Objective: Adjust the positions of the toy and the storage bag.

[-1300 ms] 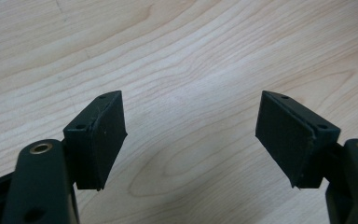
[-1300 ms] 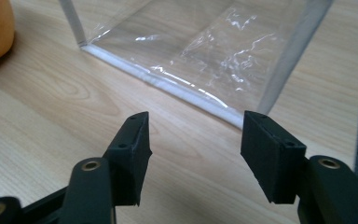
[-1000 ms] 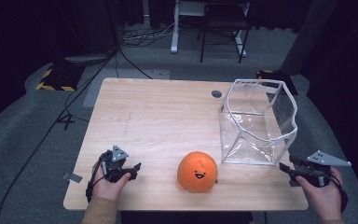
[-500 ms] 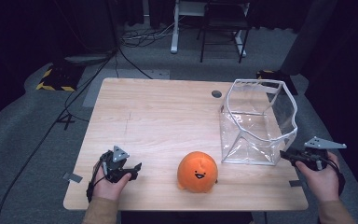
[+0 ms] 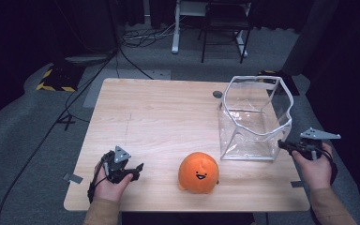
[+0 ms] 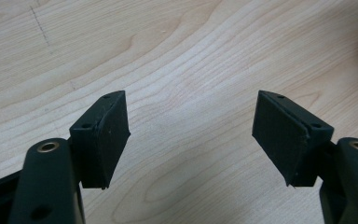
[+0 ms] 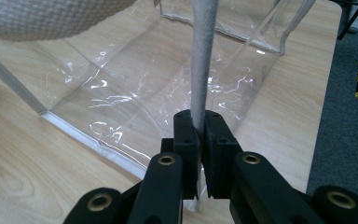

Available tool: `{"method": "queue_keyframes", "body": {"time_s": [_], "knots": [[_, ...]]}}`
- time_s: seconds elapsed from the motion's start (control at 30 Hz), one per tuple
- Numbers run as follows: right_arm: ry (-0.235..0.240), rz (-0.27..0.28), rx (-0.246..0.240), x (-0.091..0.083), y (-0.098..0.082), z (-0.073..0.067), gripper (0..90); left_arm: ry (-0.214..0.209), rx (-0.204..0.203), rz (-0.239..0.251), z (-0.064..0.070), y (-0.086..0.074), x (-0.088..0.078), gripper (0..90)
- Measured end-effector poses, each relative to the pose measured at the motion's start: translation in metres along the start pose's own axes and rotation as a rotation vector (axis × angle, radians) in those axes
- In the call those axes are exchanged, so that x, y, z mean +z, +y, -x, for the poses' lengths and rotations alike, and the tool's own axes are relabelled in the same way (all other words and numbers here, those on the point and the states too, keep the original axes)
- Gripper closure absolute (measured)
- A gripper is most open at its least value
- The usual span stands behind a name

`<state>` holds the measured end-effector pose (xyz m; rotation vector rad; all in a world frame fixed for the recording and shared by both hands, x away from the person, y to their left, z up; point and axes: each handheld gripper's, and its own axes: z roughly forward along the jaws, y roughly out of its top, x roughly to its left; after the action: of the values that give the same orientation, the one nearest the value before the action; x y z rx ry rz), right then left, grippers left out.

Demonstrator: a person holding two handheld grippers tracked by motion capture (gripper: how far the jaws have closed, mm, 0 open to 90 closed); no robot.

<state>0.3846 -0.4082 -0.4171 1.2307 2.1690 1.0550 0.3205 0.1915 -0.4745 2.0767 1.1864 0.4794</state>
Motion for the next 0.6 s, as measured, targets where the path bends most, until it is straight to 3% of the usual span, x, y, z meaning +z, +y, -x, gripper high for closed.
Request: {"method": "queue_keyframes", "body": {"time_s": [0.23,0.4,0.5,0.6], "knots": [[0.015,-0.006,-0.046,0.020,0.018,-0.008,86.8,-0.001,0.001,0.004,-0.001,0.001,0.000,27.3],[0.030,-0.005,-0.049,0.033,0.025,-0.012,87.0,-0.009,0.013,0.008,0.001,0.007,0.003,27.6],[0.036,-0.006,-0.052,0.037,0.027,-0.015,86.9,-0.026,0.030,0.015,0.005,0.017,0.006,28.5],[0.036,-0.010,-0.048,0.040,0.026,-0.015,86.6,-0.032,0.076,0.014,0.010,0.031,0.011,29.6]]}}
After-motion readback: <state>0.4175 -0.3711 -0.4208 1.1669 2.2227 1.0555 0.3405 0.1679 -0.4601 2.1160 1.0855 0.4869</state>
